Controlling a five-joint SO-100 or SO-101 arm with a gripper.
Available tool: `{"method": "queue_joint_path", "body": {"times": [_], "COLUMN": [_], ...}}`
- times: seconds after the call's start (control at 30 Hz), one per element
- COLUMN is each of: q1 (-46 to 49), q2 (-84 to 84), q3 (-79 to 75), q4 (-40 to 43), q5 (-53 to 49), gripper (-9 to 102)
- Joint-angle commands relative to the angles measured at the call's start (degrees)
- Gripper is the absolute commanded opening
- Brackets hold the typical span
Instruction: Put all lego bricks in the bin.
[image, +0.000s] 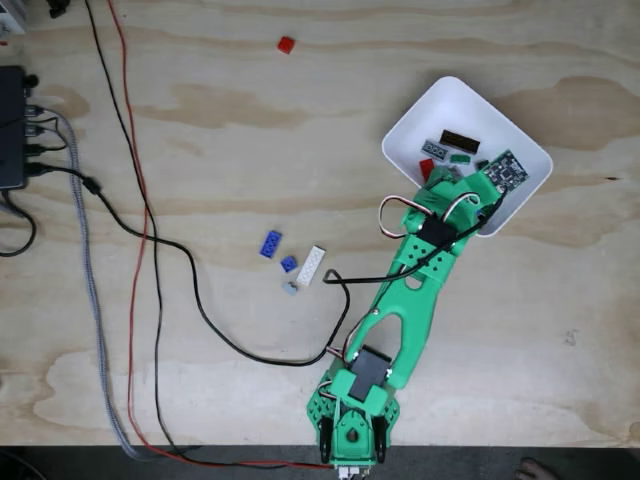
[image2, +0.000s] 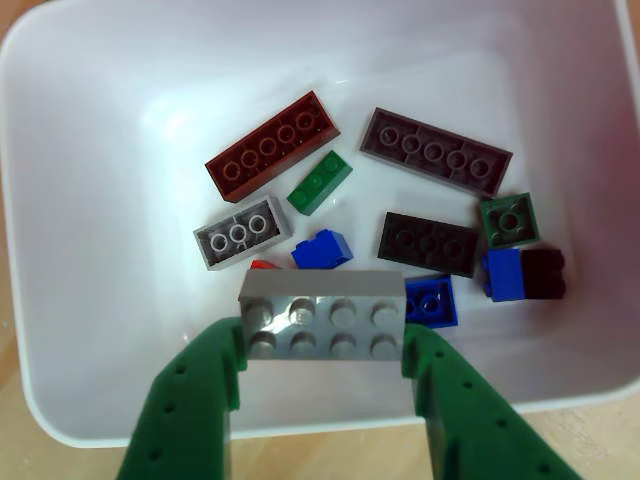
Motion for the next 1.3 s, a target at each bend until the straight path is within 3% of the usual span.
{"method": "queue_joint_path", "body": {"times": [0.0,0.1,0.23,0.43,0.57,0.7,0.9,1.27], "q1": [0.79,0.09,-6.77,-29.09,-40.61,-39.99,-34.54,-40.34], "q2": [2.55,5.10,23.12,48.43,47.90,30.41,14.50,2.20], "q3": [-4.66,-0.62,10.55,13.45,19.86,26.10,25.84,23.20], "q4": [-1.23,-2.81,-1.85,22.68,31.55,19.60,8.88,3.16], "q5": [-3.34,1.05,7.29,11.16,7.47,7.73,4.66,5.27], "gripper": [10,25,30,26,23,23,23,23]}}
